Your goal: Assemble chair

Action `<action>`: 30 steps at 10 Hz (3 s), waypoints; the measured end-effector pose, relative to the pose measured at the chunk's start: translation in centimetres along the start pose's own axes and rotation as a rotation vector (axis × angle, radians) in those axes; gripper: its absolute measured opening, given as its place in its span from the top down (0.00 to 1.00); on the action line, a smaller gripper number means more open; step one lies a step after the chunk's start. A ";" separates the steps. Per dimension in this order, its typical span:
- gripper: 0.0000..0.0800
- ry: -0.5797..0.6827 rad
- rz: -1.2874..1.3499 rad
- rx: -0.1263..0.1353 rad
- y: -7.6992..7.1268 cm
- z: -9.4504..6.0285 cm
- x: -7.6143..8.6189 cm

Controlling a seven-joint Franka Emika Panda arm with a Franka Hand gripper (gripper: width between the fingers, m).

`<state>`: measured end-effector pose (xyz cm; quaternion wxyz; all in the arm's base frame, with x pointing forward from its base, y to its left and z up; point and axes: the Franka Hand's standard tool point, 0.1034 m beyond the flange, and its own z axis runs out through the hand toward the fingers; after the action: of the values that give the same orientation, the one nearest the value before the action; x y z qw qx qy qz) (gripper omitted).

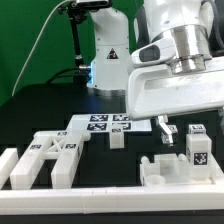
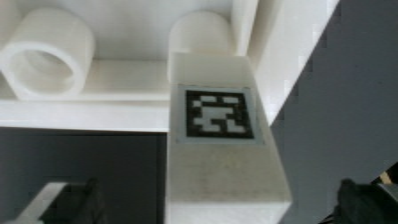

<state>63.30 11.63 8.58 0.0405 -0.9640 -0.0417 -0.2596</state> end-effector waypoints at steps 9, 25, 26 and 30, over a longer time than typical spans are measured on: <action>0.19 -0.443 0.131 0.029 1.4 1.3 0.2; 0.64 -0.398 1.321 -0.170 0.8 1.6 0.5; 0.34 -0.398 1.272 -0.163 0.6 1.6 0.5; 0.20 -0.428 0.648 -0.053 -1.0 1.8 0.0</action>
Offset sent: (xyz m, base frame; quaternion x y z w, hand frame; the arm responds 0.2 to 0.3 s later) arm 0.0140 -0.0083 -0.0084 0.0211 -0.0910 0.0511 0.9943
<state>64.08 12.85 7.06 0.0861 -0.9602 0.2643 -0.0275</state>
